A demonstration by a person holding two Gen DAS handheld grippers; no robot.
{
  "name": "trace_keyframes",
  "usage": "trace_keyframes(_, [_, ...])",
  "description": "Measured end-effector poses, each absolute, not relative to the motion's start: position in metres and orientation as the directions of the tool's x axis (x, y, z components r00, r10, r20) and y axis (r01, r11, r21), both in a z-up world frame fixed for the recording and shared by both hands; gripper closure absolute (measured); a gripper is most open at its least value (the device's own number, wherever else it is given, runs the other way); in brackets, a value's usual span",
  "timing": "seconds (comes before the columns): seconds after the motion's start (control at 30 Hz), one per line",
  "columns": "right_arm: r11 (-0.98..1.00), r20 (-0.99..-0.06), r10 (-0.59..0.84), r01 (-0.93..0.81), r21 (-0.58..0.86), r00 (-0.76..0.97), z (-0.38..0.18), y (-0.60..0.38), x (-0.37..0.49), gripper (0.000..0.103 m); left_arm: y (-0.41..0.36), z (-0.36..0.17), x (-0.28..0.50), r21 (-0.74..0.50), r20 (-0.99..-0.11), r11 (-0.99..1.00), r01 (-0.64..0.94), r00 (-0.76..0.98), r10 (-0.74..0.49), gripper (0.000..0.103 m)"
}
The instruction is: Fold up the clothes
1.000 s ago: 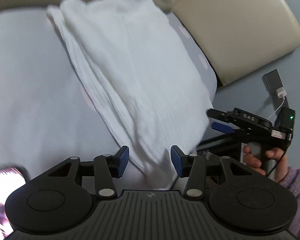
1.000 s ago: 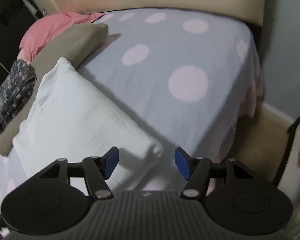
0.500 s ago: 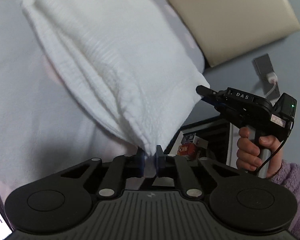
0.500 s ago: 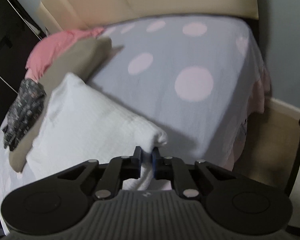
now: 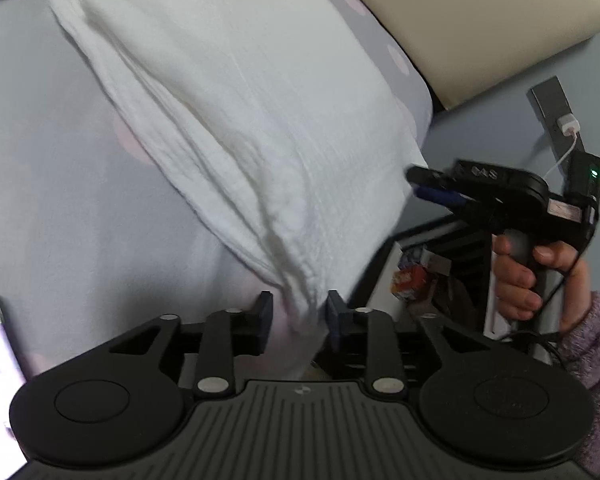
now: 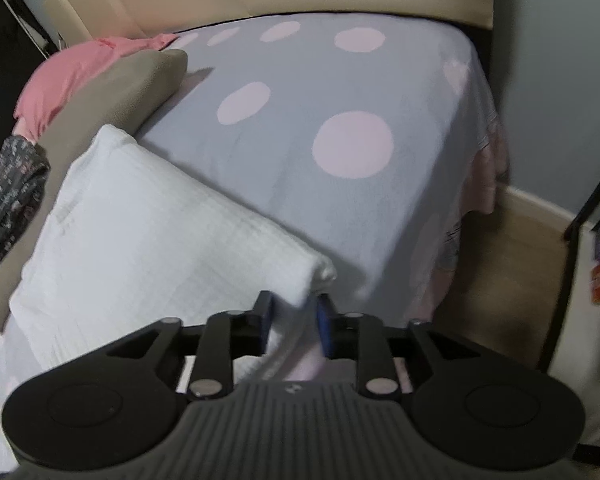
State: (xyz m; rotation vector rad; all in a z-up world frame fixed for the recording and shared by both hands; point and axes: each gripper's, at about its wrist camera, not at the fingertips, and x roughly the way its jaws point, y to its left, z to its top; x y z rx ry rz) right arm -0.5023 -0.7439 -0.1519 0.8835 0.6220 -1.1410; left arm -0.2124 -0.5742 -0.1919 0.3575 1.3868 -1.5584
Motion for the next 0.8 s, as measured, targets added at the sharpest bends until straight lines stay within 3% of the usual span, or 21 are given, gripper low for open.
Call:
trace_keyframes(0.27, [0.179, -0.816, -0.519, 0.966, 0.189, 0.255, -0.104, -0.717, -0.487, 0.066, -0.543, -0.138, -0.194, -0.376, -0.81, 0.14, 0.916, -0.252, -0.53, 0.074])
trace_keyframes(0.37, [0.228, -0.801, -0.537, 0.96, 0.164, 0.264, -0.074, -0.7, -0.471, 0.06, -0.53, -0.118, -0.195, -0.322, -0.808, 0.129, 0.938, -0.201, -0.554, 0.074])
trace_keyframes(0.57, [0.239, -0.788, -0.548, 0.955, 0.175, 0.282, -0.027, -0.659, -0.444, 0.059, -0.502, -0.087, -0.196, -0.199, -0.798, 0.133, 0.971, -0.082, -0.598, 0.069])
trace_keyframes(0.63, [0.233, -0.778, -0.563, 0.957, 0.172, 0.277, -0.018, -0.641, -0.438, 0.058, -0.495, -0.079, -0.198, -0.163, -0.79, 0.136, 0.977, -0.047, -0.611, 0.063])
trace_keyframes(0.8, [0.21, -0.739, -0.633, 0.97, 0.122, 0.23, -0.017, -0.589, -0.429, 0.057, -0.484, -0.07, -0.204, -0.117, -0.761, 0.109, 0.987, -0.019, -0.648, 0.063])
